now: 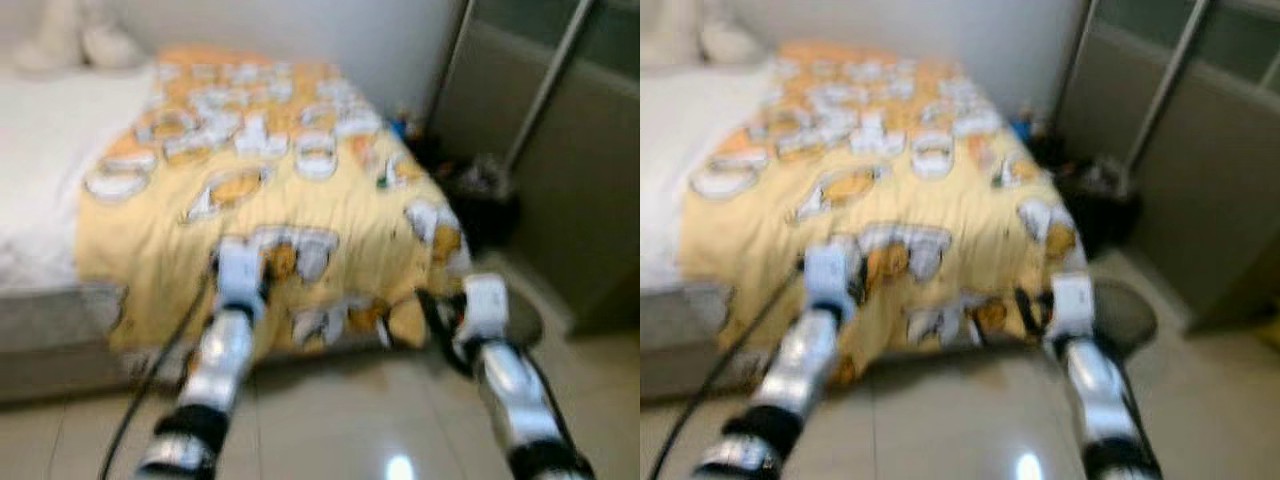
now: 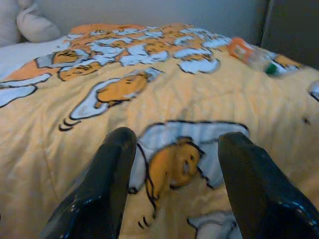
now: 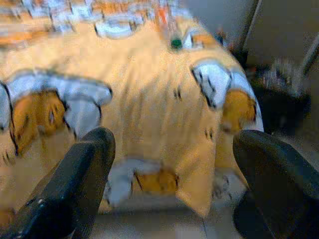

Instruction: Clean up the room

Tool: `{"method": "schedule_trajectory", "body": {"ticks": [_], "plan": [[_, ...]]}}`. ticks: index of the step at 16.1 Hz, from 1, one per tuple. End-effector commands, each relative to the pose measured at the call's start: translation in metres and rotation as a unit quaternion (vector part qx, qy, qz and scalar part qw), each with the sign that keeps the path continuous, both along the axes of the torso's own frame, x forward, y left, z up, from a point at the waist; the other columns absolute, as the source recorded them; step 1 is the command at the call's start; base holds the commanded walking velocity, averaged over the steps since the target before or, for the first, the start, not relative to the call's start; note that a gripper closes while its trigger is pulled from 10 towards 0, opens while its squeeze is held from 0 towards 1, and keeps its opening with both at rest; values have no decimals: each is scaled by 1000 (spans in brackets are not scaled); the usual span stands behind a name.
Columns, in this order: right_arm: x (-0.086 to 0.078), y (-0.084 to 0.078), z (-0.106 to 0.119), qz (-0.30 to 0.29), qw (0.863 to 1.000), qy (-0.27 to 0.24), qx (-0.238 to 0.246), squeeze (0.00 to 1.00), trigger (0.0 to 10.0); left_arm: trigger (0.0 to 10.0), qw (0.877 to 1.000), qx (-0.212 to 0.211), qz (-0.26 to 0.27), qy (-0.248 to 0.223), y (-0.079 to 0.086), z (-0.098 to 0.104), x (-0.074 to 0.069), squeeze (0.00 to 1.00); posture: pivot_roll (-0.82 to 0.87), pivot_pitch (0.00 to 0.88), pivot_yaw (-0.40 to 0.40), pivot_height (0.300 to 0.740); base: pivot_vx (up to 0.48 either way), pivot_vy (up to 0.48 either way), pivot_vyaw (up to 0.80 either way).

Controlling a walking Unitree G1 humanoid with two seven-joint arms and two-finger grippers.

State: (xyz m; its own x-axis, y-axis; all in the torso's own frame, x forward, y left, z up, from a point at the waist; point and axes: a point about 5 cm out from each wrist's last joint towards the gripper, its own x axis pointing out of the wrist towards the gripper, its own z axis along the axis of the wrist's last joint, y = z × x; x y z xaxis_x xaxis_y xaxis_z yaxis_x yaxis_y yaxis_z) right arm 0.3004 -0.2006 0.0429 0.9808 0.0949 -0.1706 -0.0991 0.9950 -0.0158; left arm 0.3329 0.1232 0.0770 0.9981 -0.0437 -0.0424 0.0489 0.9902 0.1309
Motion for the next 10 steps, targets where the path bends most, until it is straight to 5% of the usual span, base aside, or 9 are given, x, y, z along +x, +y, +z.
{"method": "schedule_trajectory", "body": {"ticks": [1,5,10], "plan": [[4,4,4,2,1000,-5,3,0,10000,10000,1000,-2,-9,-11,-2,6,2,0,142,0,-35,740,480,0,0],[4,1,3,-17,1000,-6,8,0,10000,10000,997,-75,20,23,-7,2,6,0,127,0,-36,740,480,0,0],[2,-2,4,-14,1000,-10,-4,0,10000,10000,997,-76,9,23,-14,2,8,0,111,0,-48,740,480,0,525]]}}
